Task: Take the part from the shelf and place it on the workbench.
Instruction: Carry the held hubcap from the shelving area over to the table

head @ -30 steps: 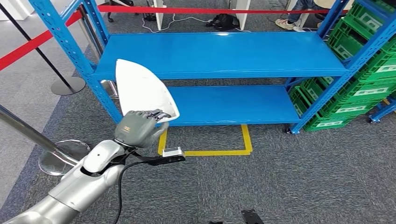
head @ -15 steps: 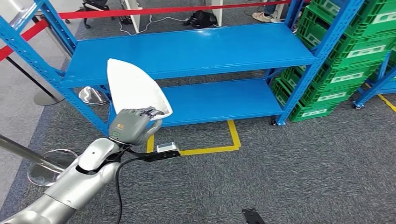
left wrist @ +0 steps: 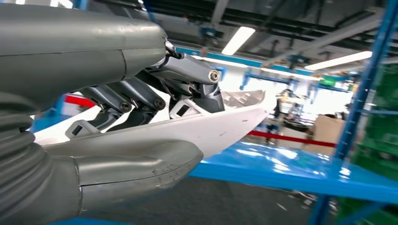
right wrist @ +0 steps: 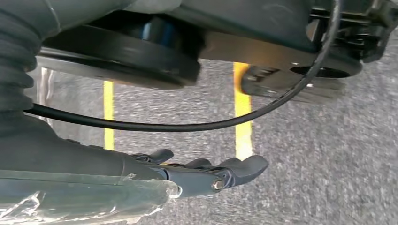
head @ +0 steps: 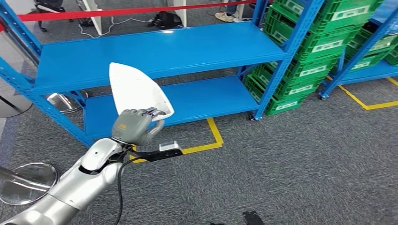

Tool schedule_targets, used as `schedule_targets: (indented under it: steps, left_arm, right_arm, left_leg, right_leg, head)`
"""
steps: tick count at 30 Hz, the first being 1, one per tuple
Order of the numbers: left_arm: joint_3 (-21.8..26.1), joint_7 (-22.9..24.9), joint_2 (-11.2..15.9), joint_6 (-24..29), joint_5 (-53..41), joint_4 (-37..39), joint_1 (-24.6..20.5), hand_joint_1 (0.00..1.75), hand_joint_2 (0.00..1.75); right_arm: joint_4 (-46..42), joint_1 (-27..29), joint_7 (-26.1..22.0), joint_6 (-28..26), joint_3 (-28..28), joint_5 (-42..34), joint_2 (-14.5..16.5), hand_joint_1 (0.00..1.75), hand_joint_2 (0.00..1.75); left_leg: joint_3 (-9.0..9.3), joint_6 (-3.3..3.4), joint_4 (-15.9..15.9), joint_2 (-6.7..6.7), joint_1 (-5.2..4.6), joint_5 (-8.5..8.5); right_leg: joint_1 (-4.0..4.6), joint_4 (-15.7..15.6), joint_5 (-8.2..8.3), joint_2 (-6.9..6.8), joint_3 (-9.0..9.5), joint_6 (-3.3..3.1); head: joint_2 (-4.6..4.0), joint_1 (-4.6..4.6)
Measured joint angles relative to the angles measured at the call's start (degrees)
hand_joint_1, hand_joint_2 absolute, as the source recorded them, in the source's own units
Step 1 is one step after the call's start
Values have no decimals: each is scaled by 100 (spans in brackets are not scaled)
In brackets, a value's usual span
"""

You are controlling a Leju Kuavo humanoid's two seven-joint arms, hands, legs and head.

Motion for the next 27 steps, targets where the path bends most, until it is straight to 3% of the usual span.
schedule_targets:
  steps: [1, 2, 4, 6, 7, 9, 11, 13, 14, 16, 17, 19, 21, 23, 25, 26, 27]
  left_arm:
    - [-1, 0, -1, -4, 1, 0, 7, 175, 175]
    - [-2, 0, -4, -9, -1, 0, 10, 175, 175]
    - [-2, 9, -8, -26, -9, 0, 9, 175, 175]
    - [0, 27, -7, -41, -19, 0, 6, 175, 175]
    - [0, 35, -7, -43, -22, 0, 5, 175, 175]
    - [-2, 39, -14, -46, -33, -1, 3, 175, 175]
    - [-1, 48, -20, -48, -48, -4, -3, 175, 175]
    - [-1, 57, -13, -50, -59, -5, 0, 175, 175]
    - [-1, 60, -9, -51, -63, -5, 7, 175, 175]
    - [-4, 66, -5, -52, -71, -4, 23, 175, 175]
    - [-4, 69, -4, -52, -73, -4, 27, 175, 175]
    - [-4, 79, 0, -54, -83, -5, 26, 175, 175]
    - [-3, 85, 6, -54, -98, -7, 19, 175, 175]
    - [-5, 85, 9, -57, -111, -8, 12, 175, 175]
    - [-8, 86, 5, -70, -121, -9, 6, 175, 175]
    - [-9, 87, 2, -77, -124, -9, 0, 175, 175]
    - [-8, 88, -2, -84, -127, -11, -7, 175, 175]
  right_arm:
    - [0, -5, -1, 1, -2, -2, -1, 0, 175]
    - [0, -5, 0, 1, -5, -6, -1, 0, 175]
    - [-2, 2, 4, 2, -13, -13, -2, 0, 175]
    - [-4, -1, 5, 3, -17, -18, 5, 0, 175]
    - [-4, -1, 5, 4, -19, -19, 8, 0, 175]
    - [-4, 13, 5, 3, -24, -22, 11, 0, 175]
    - [-4, 19, 6, 3, -32, -25, 11, 0, 175]
    - [-4, 6, 5, 7, -39, -26, 11, 0, 175]
    - [-4, 1, 5, 10, -42, -26, 11, 0, 175]
    - [-4, 7, 6, 17, -44, -25, 11, 0, 175]
    - [-4, 14, 6, 17, -47, -25, 11, 0, 175]
    - [-4, 24, 5, 19, -51, -25, 11, 0, 175]
    - [-4, 15, 4, 21, -53, -26, 13, 0, 175]
    - [-4, 3, 3, 21, -54, -31, 13, 0, 175]
    - [-5, 26, -1, 21, -60, -43, 13, 0, 175]
    - [-5, 46, -3, 22, -65, -50, 13, 0, 175]
    - [-5, 60, -4, 22, -71, -59, 13, 0, 175]
  left_leg:
    - [2, 2, 1, 77, -4, -3]
    - [9, -2, 2, 149, -7, -8]
    - [32, -29, 7, 275, -17, -29]
    - [46, -78, 25, 382, -53, -52]
    - [48, -102, 30, 433, -70, -56]
    - [51, -157, 27, 525, -71, -66]
    - [-8, -220, 180, 371, -47, -214]
    - [-267, -258, 770, 69, -32, -566]
    - [-440, -266, 1143, -14, -31, -741]
    - [-694, -276, 1658, -63, -29, -905]
    - [-717, -276, 1688, -66, -27, -854]
    - [-526, -276, 1279, -114, -8, -525]
    - [-151, -285, 519, -368, 48, -179]
    - [39, -260, 110, -568, 82, -100]
    - [42, -177, 64, -491, 72, -102]
    - [42, -133, 52, -423, 71, -85]
    - [44, -90, 40, -353, 74, -69]
  right_leg:
    - [0, 75, 13, -16, -17, 1]
    - [2, -88, 127, -36, 89, -5]
    - [25, -865, 452, -228, 532, -30]
    - [59, -1437, 622, -405, 840, -97]
    - [76, -1514, 625, -425, 869, -133]
    - [73, -1516, 655, -272, 837, -208]
    - [45, -1536, 690, -131, 815, -274]
    - [18, -1546, 719, 3, 797, -318]
    - [14, -1546, 728, 66, 787, -331]
    - [11, -1546, 741, 187, 773, -341]
    - [8, -1546, 748, 248, 770, -339]
    - [-7, -1544, 765, 405, 769, -315]
    - [-15, -1532, 785, 567, 750, -264]
    - [-20, -1535, 821, 699, 695, -189]
    - [-41, -1579, 874, 816, 640, -104]
    - [-39, -1573, 873, 767, 615, -72]
    - [-27, -1486, 818, 632, 562, -48]
  head:
    - [0, 2]
    - [0, 2]
    - [0, 4]
    - [0, -5]
    - [0, -12]
    - [0, -16]
    - [0, -24]
    - [0, -46]
    - [0, -54]
    - [0, -58]
    - [0, -59]
    - [0, -57]
    - [0, -61]
    - [1, -65]
    - [1, -68]
    - [0, -66]
    - [0, -39]
